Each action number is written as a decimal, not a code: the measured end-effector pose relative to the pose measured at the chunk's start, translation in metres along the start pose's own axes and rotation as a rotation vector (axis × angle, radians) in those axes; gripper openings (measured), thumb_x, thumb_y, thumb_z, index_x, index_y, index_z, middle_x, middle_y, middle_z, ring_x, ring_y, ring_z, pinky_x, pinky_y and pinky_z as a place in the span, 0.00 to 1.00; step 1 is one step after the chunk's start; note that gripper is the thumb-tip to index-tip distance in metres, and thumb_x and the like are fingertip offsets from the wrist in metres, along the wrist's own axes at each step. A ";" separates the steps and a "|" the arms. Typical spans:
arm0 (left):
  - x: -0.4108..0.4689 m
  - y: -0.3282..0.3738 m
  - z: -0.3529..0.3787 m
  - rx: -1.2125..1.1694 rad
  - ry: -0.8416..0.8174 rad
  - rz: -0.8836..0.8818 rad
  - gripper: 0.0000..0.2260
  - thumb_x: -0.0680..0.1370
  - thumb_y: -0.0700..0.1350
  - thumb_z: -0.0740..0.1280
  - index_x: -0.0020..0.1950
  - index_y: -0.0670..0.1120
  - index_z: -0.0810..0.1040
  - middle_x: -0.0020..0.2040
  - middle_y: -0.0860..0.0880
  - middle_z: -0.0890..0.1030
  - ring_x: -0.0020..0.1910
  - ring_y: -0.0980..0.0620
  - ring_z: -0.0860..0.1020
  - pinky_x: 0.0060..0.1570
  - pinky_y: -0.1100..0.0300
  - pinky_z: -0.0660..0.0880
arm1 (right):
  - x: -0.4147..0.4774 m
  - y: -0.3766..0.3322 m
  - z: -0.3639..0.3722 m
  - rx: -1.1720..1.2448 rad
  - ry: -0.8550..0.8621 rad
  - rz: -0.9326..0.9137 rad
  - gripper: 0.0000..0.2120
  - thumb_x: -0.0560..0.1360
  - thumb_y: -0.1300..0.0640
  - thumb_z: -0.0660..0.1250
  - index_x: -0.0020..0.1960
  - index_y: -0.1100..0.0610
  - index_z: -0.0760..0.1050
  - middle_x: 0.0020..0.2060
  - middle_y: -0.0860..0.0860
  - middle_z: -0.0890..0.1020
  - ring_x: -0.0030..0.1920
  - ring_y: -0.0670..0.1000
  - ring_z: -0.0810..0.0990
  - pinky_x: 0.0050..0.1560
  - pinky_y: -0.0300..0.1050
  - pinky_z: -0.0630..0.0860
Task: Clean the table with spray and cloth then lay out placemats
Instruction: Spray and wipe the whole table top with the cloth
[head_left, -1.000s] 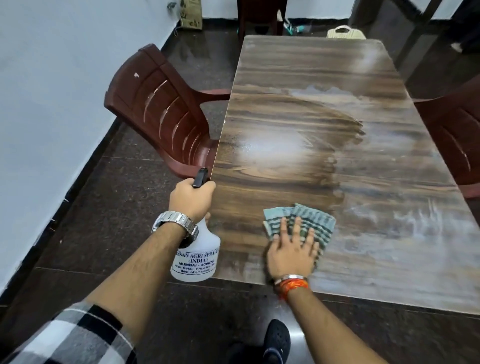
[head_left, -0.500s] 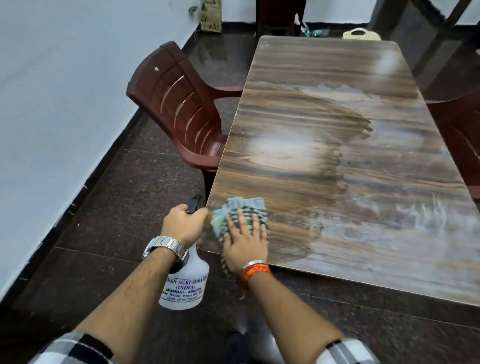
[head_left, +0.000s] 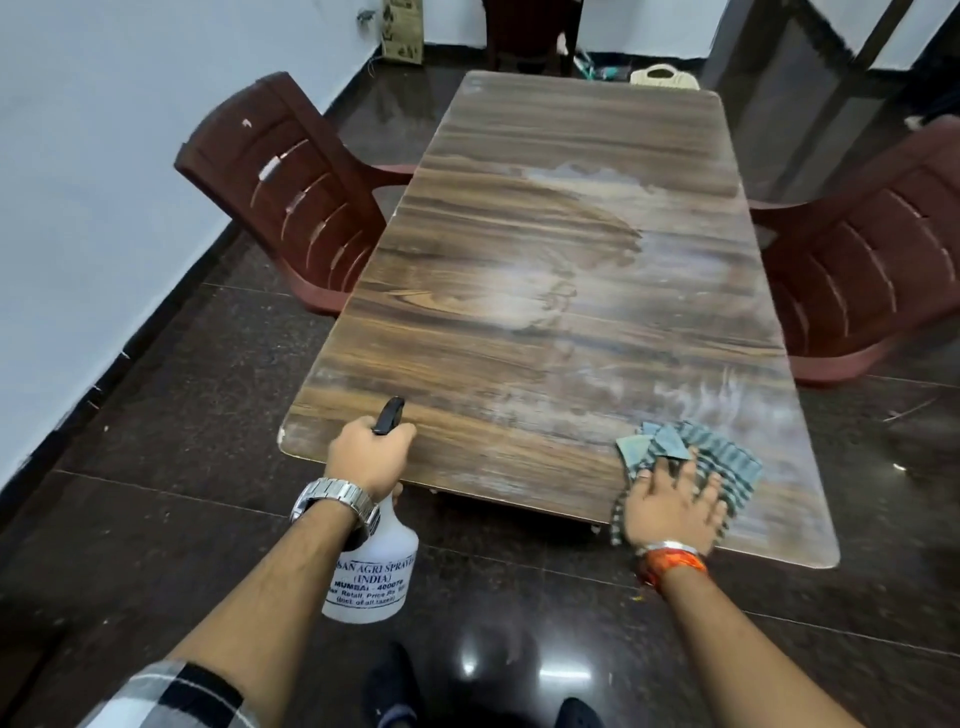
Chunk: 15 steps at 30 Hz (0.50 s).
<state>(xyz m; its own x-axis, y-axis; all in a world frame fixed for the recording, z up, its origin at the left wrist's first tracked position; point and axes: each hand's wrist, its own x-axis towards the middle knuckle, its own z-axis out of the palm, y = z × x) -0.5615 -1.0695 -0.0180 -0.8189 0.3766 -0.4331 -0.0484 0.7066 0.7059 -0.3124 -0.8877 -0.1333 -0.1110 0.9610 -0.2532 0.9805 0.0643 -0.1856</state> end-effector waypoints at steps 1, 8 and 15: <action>-0.009 0.004 0.013 0.002 -0.004 0.005 0.10 0.73 0.48 0.67 0.42 0.41 0.80 0.34 0.46 0.82 0.24 0.47 0.79 0.37 0.51 0.83 | -0.002 -0.004 -0.001 -0.003 0.001 0.003 0.24 0.78 0.45 0.50 0.73 0.46 0.62 0.77 0.51 0.51 0.76 0.61 0.48 0.74 0.58 0.45; -0.053 0.027 0.088 0.060 -0.023 0.062 0.14 0.75 0.46 0.67 0.31 0.45 0.70 0.28 0.47 0.77 0.31 0.43 0.82 0.30 0.58 0.67 | -0.038 -0.061 0.017 -0.087 -0.144 -0.640 0.26 0.78 0.45 0.49 0.76 0.45 0.55 0.77 0.49 0.45 0.76 0.62 0.42 0.72 0.61 0.36; -0.059 0.041 0.109 0.214 -0.133 0.085 0.14 0.74 0.47 0.68 0.30 0.44 0.73 0.27 0.48 0.75 0.26 0.49 0.71 0.26 0.59 0.63 | -0.011 -0.037 0.011 0.008 -0.137 -0.612 0.28 0.78 0.45 0.48 0.77 0.42 0.45 0.77 0.46 0.44 0.76 0.59 0.42 0.73 0.59 0.39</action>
<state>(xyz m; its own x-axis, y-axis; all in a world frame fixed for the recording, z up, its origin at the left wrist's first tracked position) -0.4531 -0.9975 -0.0250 -0.7317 0.5054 -0.4573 0.1508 0.7744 0.6145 -0.3488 -0.9033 -0.1339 -0.6724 0.7074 -0.2180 0.7314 0.5897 -0.3425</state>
